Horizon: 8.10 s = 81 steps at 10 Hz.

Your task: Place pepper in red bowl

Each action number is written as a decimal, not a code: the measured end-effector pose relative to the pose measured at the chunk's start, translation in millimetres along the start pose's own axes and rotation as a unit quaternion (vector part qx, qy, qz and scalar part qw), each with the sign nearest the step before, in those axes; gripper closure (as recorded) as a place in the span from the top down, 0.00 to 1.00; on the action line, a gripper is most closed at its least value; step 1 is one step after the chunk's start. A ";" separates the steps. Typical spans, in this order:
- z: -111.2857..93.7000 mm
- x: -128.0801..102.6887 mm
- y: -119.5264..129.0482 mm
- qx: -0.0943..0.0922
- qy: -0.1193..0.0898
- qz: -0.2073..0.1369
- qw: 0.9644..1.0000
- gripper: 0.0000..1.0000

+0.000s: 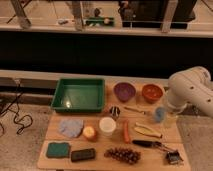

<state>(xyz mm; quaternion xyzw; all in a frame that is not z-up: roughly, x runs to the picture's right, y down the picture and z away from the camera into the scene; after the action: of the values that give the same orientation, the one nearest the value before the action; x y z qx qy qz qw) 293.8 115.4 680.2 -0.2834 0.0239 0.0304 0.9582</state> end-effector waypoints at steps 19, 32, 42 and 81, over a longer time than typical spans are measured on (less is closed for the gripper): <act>0.0 0.0 0.0 0.000 0.000 0.000 1.000 0.80; -0.4 -0.4 0.4 0.002 0.004 0.000 1.000 0.80; -0.3 -0.7 0.3 0.003 0.003 -0.001 1.000 0.80; 86.4 -180.5 13.5 -0.026 -0.189 -0.394 0.899 0.80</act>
<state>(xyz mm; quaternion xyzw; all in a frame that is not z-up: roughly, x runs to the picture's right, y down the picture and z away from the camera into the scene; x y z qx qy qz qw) 115.3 165.7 756.6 -0.2838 -0.2717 -0.2956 0.8707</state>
